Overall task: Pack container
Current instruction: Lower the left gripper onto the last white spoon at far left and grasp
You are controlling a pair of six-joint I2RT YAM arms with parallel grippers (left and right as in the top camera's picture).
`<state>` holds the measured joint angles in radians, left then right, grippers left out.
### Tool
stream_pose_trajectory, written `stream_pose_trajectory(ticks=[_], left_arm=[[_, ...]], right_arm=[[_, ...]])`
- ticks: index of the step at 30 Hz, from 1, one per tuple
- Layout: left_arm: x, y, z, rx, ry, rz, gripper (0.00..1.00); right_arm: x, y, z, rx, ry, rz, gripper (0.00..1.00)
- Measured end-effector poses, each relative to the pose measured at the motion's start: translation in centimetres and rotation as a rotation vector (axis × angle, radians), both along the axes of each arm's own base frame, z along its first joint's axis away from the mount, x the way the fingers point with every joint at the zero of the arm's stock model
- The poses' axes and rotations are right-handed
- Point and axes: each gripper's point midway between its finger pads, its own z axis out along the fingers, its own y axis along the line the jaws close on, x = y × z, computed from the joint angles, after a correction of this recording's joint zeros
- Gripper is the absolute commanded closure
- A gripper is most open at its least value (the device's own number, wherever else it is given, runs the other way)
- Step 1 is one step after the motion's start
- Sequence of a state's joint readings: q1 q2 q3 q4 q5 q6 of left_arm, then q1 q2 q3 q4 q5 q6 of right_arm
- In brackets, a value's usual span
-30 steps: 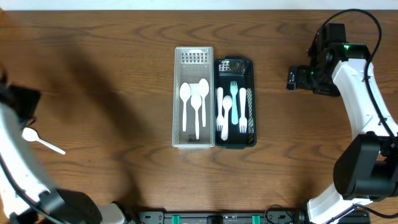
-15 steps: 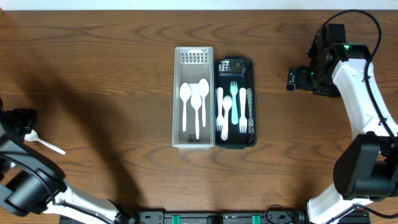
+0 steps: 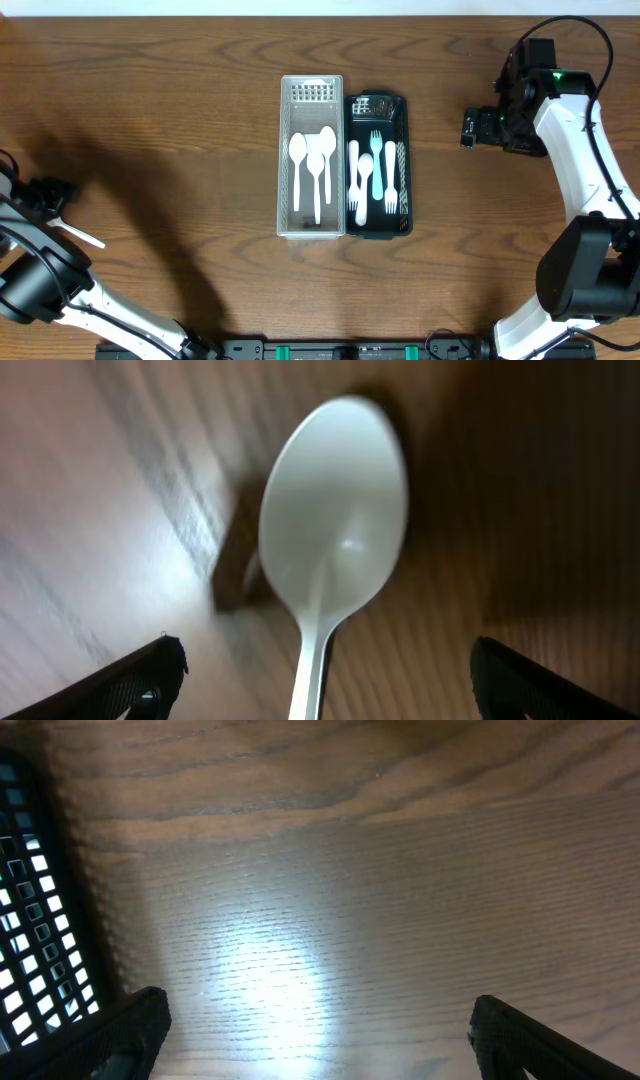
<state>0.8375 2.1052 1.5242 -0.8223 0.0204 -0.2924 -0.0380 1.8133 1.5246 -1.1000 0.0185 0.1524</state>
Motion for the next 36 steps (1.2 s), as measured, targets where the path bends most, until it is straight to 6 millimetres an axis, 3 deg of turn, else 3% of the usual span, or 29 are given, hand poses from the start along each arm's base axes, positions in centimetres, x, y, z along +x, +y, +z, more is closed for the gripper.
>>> stream_pose_trajectory(ticks=[6, 11, 19, 27, 36], left_arm=[[0.8, 0.2, -0.2, 0.009, -0.039, -0.061, 0.07], [0.3, -0.8, -1.5, -0.018, -0.032, -0.076, 0.07], [0.1, -0.9, -1.6, -0.007, -0.037, -0.088, 0.08], [0.0, -0.9, -1.6, -0.008, -0.029, -0.091, 0.31], [-0.4, -1.5, -1.6, -0.035, -0.017, -0.089, 0.68]], right_arm=[[0.0, 0.0, 0.0, 0.000, -0.001, 0.000, 0.01], [0.0, 0.0, 0.0, 0.000, 0.000, -0.001, 0.01], [-0.2, 0.0, 0.0, 0.001, 0.008, -0.004, 0.01], [-0.4, 0.0, -0.1, 0.001, 0.017, -0.004, 0.01], [-0.4, 0.0, -0.1, 0.001, 0.017, -0.004, 0.01]])
